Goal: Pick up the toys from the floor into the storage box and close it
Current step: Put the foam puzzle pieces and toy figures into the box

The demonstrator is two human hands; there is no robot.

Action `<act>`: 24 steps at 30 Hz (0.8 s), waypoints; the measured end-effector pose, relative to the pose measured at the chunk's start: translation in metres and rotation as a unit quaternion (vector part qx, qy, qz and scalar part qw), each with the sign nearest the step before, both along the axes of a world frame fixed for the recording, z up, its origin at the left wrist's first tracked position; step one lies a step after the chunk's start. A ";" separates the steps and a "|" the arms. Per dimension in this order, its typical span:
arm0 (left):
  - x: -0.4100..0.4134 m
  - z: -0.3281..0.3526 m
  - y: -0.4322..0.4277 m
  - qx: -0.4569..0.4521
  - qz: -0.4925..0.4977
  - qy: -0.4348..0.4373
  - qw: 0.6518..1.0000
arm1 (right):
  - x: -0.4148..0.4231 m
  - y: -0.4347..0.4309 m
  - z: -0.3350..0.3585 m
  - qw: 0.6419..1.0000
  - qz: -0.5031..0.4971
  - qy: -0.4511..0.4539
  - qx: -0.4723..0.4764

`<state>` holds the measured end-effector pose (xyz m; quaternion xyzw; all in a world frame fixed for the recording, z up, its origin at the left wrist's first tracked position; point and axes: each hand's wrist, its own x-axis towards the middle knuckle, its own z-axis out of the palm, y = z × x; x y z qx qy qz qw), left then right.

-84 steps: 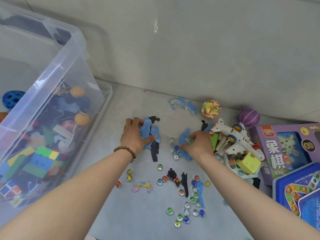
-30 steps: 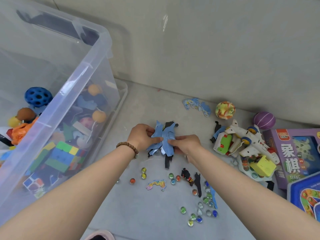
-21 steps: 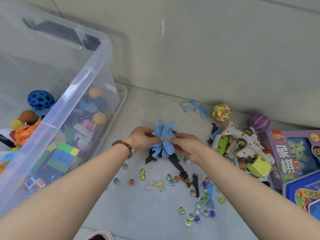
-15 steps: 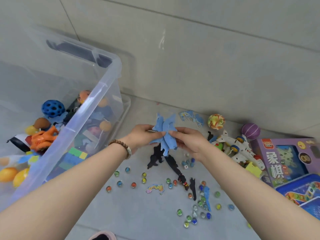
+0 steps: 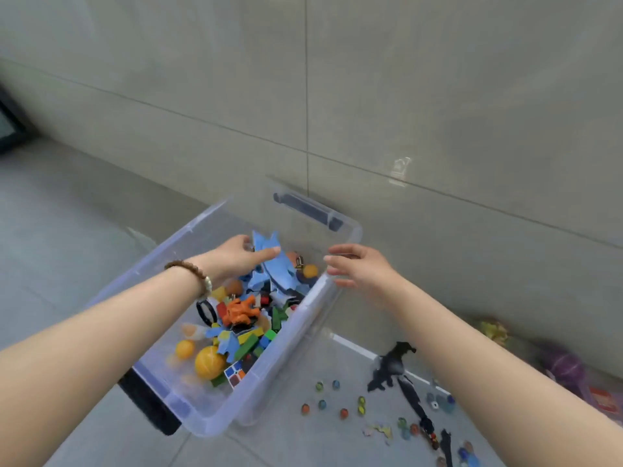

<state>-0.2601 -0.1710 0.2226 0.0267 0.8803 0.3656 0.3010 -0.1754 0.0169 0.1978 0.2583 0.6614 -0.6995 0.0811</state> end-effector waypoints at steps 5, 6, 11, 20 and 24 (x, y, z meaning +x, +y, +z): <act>0.010 0.001 0.038 0.095 -0.065 0.069 0.991 | 0.035 0.048 -0.025 0.998 -0.035 -0.048 0.017; 0.017 0.000 0.054 0.124 -0.083 0.048 0.988 | 0.046 0.061 -0.034 0.997 -0.036 -0.061 0.022; 0.059 -0.059 0.129 0.113 -0.206 -0.026 0.972 | 0.104 0.111 -0.102 0.977 0.026 -0.174 0.122; 0.118 -0.247 0.165 -0.082 -0.230 0.005 0.970 | 0.161 0.112 -0.227 0.928 0.068 -0.212 0.299; 0.130 -0.274 0.169 -0.093 -0.251 0.066 0.961 | 0.171 0.109 -0.246 0.913 0.071 -0.174 0.363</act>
